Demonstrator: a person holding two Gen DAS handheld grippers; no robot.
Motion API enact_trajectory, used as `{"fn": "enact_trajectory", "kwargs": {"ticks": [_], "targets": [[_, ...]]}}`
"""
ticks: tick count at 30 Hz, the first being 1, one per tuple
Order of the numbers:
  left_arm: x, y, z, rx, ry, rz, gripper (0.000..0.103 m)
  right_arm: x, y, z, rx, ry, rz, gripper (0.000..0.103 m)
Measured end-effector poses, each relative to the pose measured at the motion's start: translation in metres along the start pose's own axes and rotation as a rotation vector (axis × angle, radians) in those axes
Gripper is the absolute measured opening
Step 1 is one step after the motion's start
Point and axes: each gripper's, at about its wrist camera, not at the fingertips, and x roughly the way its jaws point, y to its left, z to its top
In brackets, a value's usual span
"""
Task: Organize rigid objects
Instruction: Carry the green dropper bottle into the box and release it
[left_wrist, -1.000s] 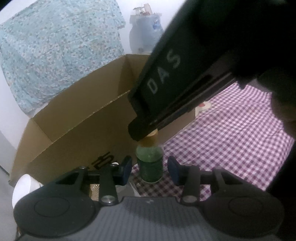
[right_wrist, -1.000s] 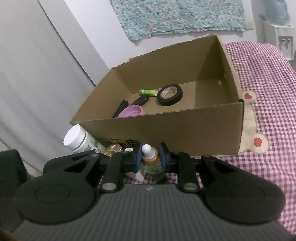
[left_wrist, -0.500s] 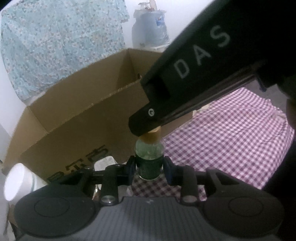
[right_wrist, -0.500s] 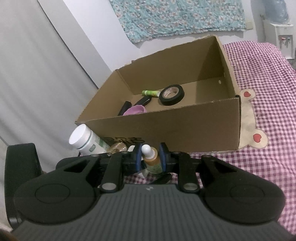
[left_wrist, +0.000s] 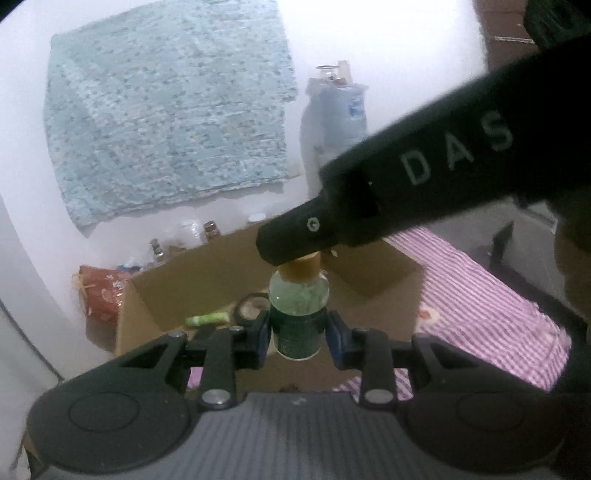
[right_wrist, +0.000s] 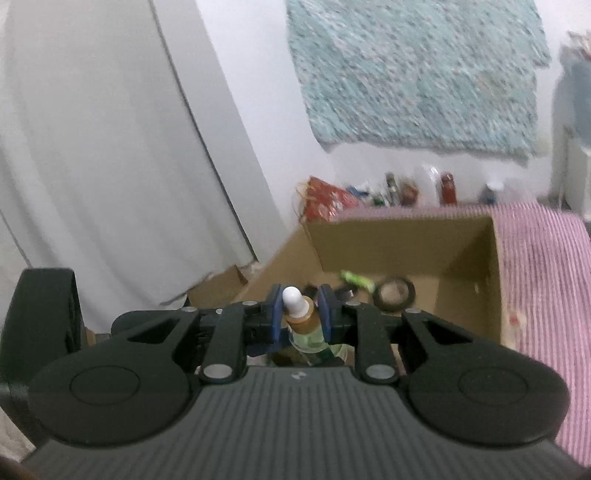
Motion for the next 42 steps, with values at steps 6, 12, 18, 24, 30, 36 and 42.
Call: {"fn": "enact_trajectory", "kwargs": {"ticks": [6, 12, 18, 24, 30, 36, 42], "targets": [[0.039, 0.025, 0.015, -0.1, 0.091, -0.021, 0.033, 0.037, -0.02, 0.029, 0.02, 0.045, 0.039, 0.019], [0.087, 0.045, 0.013, -0.222, 0.216, -0.063, 0.033, 0.095, -0.055, 0.037, 0.089, 0.148, 0.053, 0.019], [0.123, 0.053, 0.007, -0.29, 0.302, -0.064, 0.033, 0.136, -0.076, 0.027, 0.138, 0.208, 0.059, 0.019], [0.14, 0.054, 0.003, -0.313, 0.356, -0.06, 0.034, 0.158, -0.096, 0.012, 0.166, 0.245, 0.06, 0.019], [0.142, 0.053, 0.002, -0.324, 0.357, -0.044, 0.044, 0.169, -0.105, 0.0, 0.189, 0.268, 0.089, 0.018], [0.129, 0.049, 0.003, -0.31, 0.315, -0.043, 0.059, 0.161, -0.101, 0.001, 0.183, 0.249, 0.083, 0.02], [0.094, 0.046, 0.012, -0.297, 0.223, -0.046, 0.071, 0.127, -0.1, 0.006, 0.244, 0.164, 0.092, 0.026]]}}
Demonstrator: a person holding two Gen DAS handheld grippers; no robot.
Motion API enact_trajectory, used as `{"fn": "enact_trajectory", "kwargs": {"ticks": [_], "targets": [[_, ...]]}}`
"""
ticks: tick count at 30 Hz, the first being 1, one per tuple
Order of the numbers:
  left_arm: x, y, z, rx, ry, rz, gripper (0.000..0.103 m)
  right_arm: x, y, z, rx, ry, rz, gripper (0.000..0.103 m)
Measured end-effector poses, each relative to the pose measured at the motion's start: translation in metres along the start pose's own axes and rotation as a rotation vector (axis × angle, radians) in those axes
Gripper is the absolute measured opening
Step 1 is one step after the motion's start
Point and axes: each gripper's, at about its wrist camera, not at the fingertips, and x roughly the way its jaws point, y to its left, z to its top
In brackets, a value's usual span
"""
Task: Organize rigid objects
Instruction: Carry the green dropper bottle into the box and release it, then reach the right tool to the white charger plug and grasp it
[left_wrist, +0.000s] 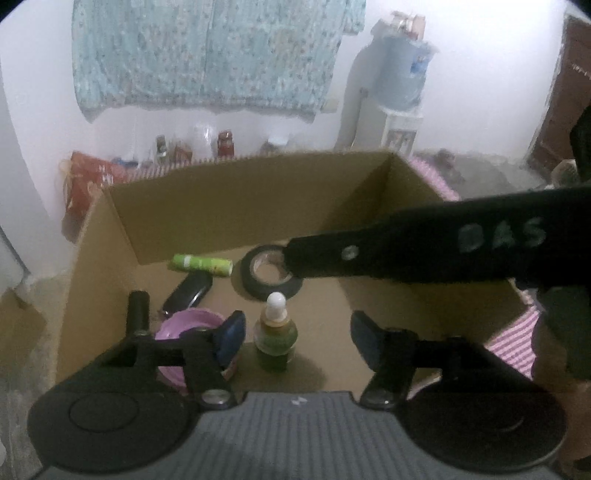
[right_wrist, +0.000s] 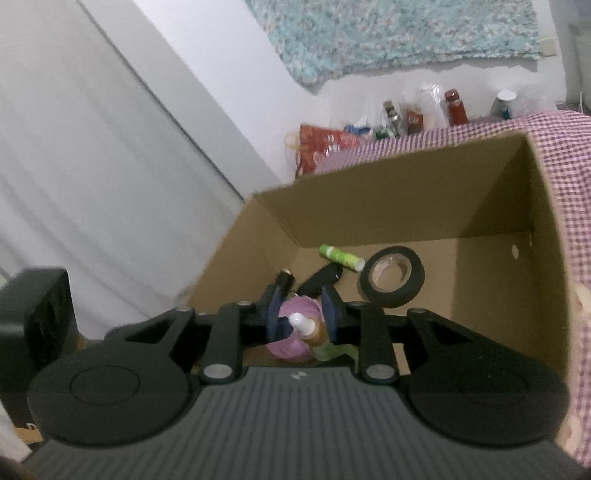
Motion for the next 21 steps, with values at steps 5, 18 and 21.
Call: {"fn": "enact_trajectory", "kwargs": {"ticks": [5, 18, 21], "targets": [[-0.042, -0.003, -0.008, 0.001, -0.086, -0.042, 0.075, -0.056, 0.01, -0.019, 0.04, -0.114, 0.019, 0.031], [-0.108, -0.03, -0.072, 0.176, -0.151, -0.127, 0.086, -0.138, 0.01, -0.099, 0.194, -0.22, 0.01, 0.035], [-0.098, -0.042, -0.088, 0.201, -0.119, -0.153, 0.086, -0.123, 0.002, -0.119, 0.252, -0.181, 0.017, 0.035]]}}
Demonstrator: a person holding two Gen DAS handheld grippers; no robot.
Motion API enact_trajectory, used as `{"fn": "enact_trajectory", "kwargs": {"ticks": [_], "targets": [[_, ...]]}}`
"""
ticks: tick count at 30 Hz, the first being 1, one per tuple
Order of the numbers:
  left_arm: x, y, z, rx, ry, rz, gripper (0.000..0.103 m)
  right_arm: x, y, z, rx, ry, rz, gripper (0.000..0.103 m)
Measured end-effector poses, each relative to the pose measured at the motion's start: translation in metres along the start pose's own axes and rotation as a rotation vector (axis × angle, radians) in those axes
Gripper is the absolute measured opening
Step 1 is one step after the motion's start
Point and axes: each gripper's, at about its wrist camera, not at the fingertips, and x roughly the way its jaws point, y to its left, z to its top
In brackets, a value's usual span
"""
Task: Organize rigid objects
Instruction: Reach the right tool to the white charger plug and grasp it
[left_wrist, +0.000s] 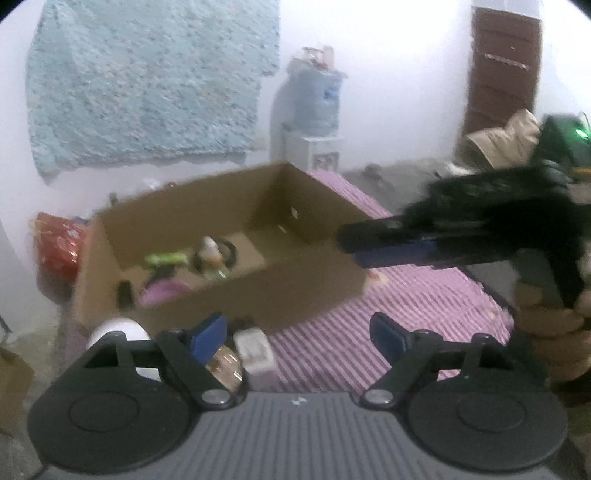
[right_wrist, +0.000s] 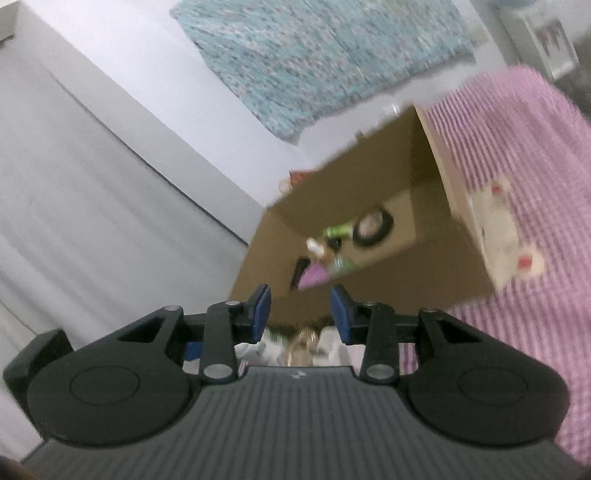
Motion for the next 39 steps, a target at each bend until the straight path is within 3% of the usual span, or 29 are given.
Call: {"fn": "enact_trajectory", "kwargs": {"ticks": [3, 7, 12, 20, 28, 30, 37, 39], "targets": [[0.017, -0.014, -0.013, 0.029, 0.033, -0.002, 0.086, 0.019, -0.009, -0.016, 0.048, 0.047, -0.015, 0.036], [0.042, -0.027, -0.029, 0.098, 0.049, 0.109, 0.082, 0.044, -0.009, -0.028, 0.055, 0.105, -0.055, 0.036], [0.064, -0.022, -0.041, 0.078, 0.093, 0.191, 0.063, 0.074, -0.001, -0.028, 0.035, 0.155, -0.094, 0.036], [0.08, -0.012, -0.048, 0.044, 0.123, 0.207, 0.043, 0.122, -0.008, -0.02, 0.074, 0.206, -0.119, 0.036], [0.093, -0.004, -0.045, 0.012, 0.119, 0.208, 0.034, 0.145, -0.01, -0.023, 0.077, 0.246, -0.157, 0.033], [0.096, -0.004, -0.041, 0.021, 0.117, 0.201, 0.027, 0.147, -0.01, -0.023, 0.076, 0.239, -0.158, 0.032], [0.102, -0.018, -0.041, 0.025, 0.109, 0.136, 0.026, 0.131, -0.011, -0.023, 0.074, 0.22, -0.199, 0.029], [0.104, -0.024, -0.043, 0.035, 0.109, 0.134, 0.032, 0.121, -0.011, -0.026, 0.081, 0.219, -0.208, 0.029]]}}
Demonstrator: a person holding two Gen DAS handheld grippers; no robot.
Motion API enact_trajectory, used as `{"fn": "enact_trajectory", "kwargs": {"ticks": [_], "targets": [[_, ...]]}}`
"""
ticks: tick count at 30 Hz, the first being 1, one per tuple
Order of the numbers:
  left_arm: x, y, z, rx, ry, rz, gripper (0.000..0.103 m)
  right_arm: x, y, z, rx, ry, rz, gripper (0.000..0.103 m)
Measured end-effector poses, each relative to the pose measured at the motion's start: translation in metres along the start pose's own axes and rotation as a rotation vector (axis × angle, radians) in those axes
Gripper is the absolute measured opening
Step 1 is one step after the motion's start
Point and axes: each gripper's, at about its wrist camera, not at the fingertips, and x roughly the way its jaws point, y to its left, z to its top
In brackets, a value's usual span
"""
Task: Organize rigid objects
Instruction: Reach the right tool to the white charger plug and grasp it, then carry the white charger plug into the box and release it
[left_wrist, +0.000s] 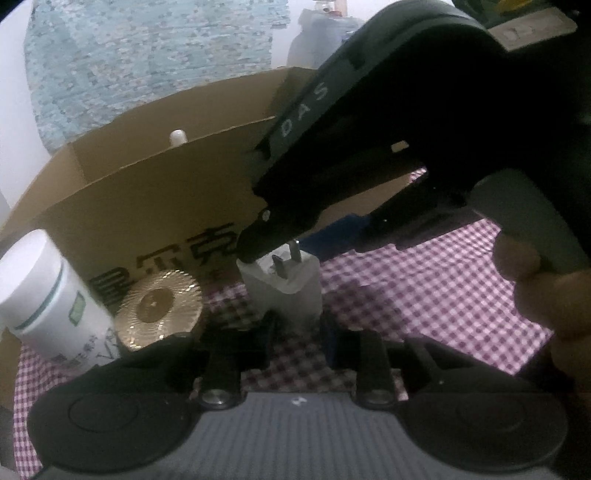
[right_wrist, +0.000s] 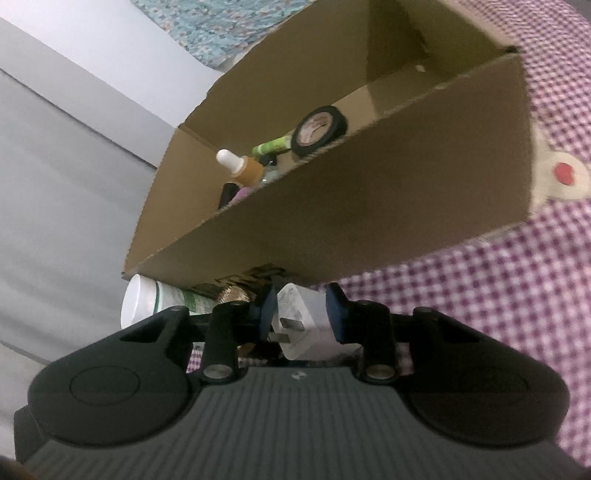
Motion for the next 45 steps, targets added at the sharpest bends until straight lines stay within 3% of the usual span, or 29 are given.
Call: {"fn": "enact_trajectory", "kwargs": {"ticks": [6, 11, 16, 20, 34, 39, 45], "targets": [[0.005, -0.006, 0.002, 0.01, -0.009, 0.018, 0.043, -0.004, -0.004, -0.003, 0.025, 0.005, 0.011, 0.03], [0.012, -0.006, 0.007, 0.015, -0.014, 0.046, 0.046, -0.003, -0.002, -0.003, 0.011, 0.012, 0.01, 0.031], [0.017, -0.003, 0.015, 0.009, -0.024, 0.043, 0.044, -0.002, -0.003, 0.0, 0.011, 0.017, 0.01, 0.033], [0.015, -0.007, 0.013, 0.017, -0.028, 0.04, 0.036, -0.003, -0.003, -0.001, 0.007, 0.01, 0.001, 0.035], [-0.011, -0.029, 0.013, 0.064, -0.035, 0.063, 0.032, -0.033, 0.002, -0.016, 0.016, -0.02, 0.021, 0.034], [-0.041, -0.032, 0.031, 0.092, -0.1, 0.102, 0.031, -0.062, 0.023, -0.012, -0.034, -0.078, 0.058, 0.034], [-0.067, -0.02, 0.076, 0.096, -0.176, 0.139, 0.031, -0.093, 0.06, 0.015, -0.142, -0.168, 0.1, 0.034]]}}
